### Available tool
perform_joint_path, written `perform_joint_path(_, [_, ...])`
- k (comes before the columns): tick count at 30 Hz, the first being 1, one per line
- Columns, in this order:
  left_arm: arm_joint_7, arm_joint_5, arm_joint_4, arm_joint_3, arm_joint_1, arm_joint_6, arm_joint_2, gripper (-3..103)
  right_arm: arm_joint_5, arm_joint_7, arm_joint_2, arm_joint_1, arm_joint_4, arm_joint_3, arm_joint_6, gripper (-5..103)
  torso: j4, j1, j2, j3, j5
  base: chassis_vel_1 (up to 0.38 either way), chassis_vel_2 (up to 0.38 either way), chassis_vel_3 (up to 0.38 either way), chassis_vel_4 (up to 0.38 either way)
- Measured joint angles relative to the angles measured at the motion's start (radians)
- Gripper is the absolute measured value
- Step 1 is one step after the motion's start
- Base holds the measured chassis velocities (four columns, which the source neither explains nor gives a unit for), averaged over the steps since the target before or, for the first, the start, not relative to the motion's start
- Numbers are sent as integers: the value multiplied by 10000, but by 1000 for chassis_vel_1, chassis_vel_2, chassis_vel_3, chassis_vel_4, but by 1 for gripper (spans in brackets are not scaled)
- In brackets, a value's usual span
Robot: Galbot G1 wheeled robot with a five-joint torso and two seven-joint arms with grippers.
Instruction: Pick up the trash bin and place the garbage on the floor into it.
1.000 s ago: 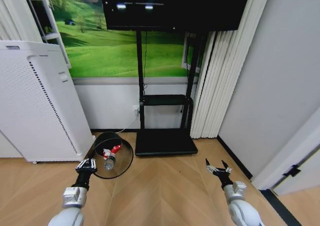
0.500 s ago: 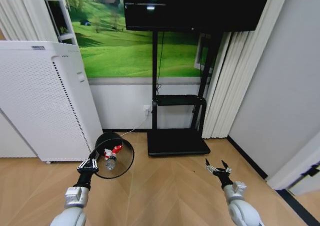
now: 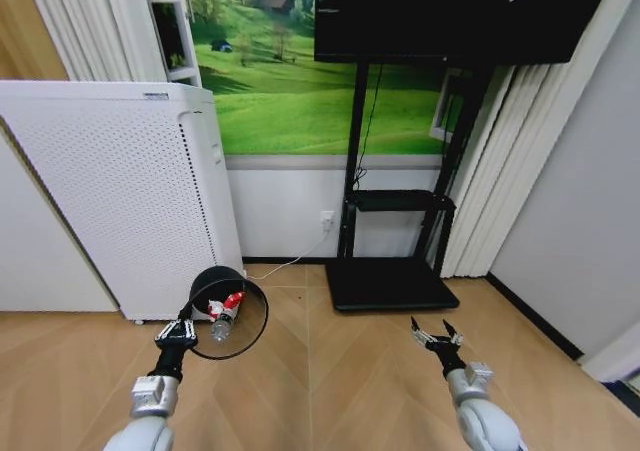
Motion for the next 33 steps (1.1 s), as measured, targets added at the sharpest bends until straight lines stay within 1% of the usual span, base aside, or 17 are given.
perform_joint_path(4, [16, 39, -21, 15, 44, -5, -70, 3, 0, 4, -3, 1, 0, 3, 0, 100, -6, 1, 0, 1, -1, -85, -96, 29, 91])
perform_joint_path(9, [16, 84, -104, 9, 104, 2, -117, 3, 0, 5, -3, 0, 0, 4, 0, 100, -2, 0, 1, 1, -2, 52, -114, -70, 101])
perform_joint_path(13, [7, 136, -168, -21, 178, 33, -129, 3, 0, 5, -1, 0, 0, 3, -1, 100, 5, 0, 0, -1, -4, 209, -126, -187, 138])
perform_joint_path(14, [4, 148, -185, -24, 188, 40, -134, 3, 0, 4, -1, 0, 0, 3, -1, 100, 0, 0, 0, 0, -2, 239, -138, -239, 192])
perform_joint_path(18, [0, 167, -209, -26, 217, 53, -142, 3, 0, 4, -1, 1, 0, 3, -1, 100, 2, -1, 0, -1, -7, 237, -194, -246, 205])
perform_joint_path(21, [-17, 182, -245, -29, 252, 76, -163, 3, 0, 5, 0, 0, 0, 2, -3, 100, 0, -1, 0, -1, -2, 244, -251, -252, 245])
perform_joint_path(24, [-68, 155, -340, -49, 451, 206, -212, 3, 0, 5, 0, 0, 0, 2, -4, 100, -4, -2, 0, -2, -5, 242, -235, -251, 271])
perform_joint_path(26, [-81, 119, -370, -69, 515, 245, -230, 3, 0, 5, -1, -1, 0, 2, -4, 100, -1, -4, 1, -3, -8, 227, -217, -230, 255])
perform_joint_path(32, [-122, -37, -400, -278, 738, 406, -270, 3, 0, 5, 0, -1, 0, 2, -4, 100, 0, -7, 2, -5, 0, 104, -95, -95, 105])
perform_joint_path(33, [-212, -224, -337, -461, 812, 601, -274, 3, -1, 5, 0, -1, 0, 2, -4, 100, 1, -7, 2, -5, -5, 0, 0, 0, 0])
